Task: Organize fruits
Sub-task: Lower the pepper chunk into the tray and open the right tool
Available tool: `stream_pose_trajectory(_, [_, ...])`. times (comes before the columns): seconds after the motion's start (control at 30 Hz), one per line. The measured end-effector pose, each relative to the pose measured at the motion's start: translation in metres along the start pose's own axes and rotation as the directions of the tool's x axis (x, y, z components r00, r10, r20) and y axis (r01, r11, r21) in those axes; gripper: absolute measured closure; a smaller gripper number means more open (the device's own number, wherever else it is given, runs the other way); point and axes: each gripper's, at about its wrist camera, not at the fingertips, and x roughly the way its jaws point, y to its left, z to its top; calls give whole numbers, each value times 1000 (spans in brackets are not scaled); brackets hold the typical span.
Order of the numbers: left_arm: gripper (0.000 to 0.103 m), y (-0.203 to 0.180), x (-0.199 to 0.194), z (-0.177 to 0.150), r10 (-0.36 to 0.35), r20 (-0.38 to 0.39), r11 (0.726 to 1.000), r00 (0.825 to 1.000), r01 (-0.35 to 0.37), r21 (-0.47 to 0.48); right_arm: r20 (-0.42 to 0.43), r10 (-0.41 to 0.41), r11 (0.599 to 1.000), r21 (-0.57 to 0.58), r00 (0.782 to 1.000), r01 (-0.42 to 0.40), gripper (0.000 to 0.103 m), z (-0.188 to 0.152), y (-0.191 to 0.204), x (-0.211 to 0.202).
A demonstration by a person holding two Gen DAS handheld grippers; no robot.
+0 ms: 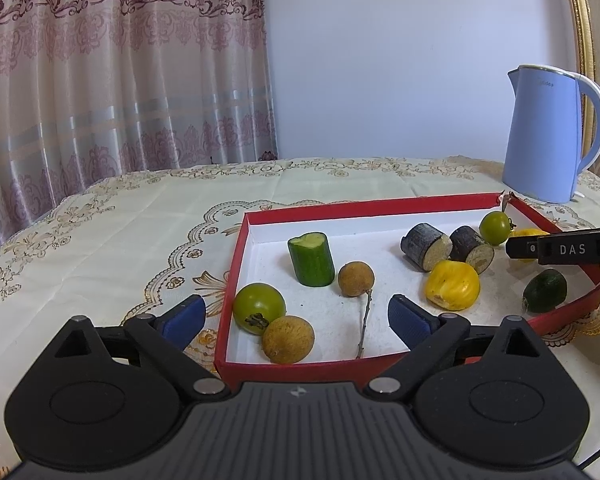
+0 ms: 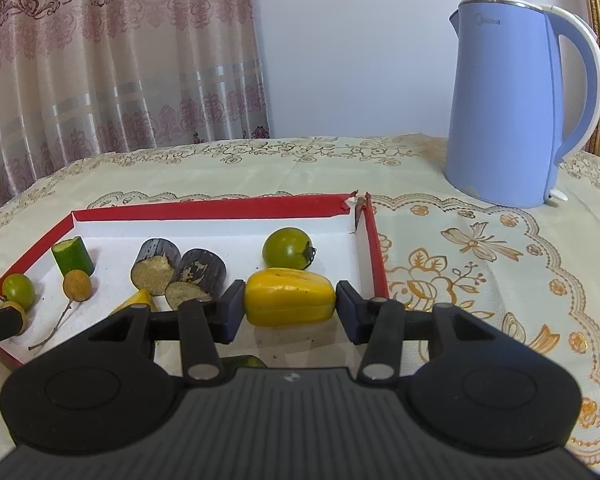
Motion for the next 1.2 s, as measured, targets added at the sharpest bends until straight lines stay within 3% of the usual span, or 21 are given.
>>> stream_pose_trajectory(0.67, [4, 0, 1, 0, 1, -5, 1000, 1000, -1, 1, -12, 9, 1000, -9, 1000, -9, 56, -1, 2, 2])
stream_pose_trajectory(0.8, [4, 1, 1, 0, 1, -5, 1000, 1000, -1, 1, -7, 11, 1000, -21, 1000, -11, 49, -2, 4, 2])
stream_pose_trajectory(0.97, [4, 1, 1, -1, 0, -6, 1000, 1000, 0, 0, -7, 12, 1000, -22, 1000, -12, 48, -2, 4, 2])
stream_pose_trajectory(1.2, [4, 1, 1, -1, 1, -6, 1000, 1000, -1, -2, 0, 10, 999, -40, 1000, -10, 34, -1, 7, 1])
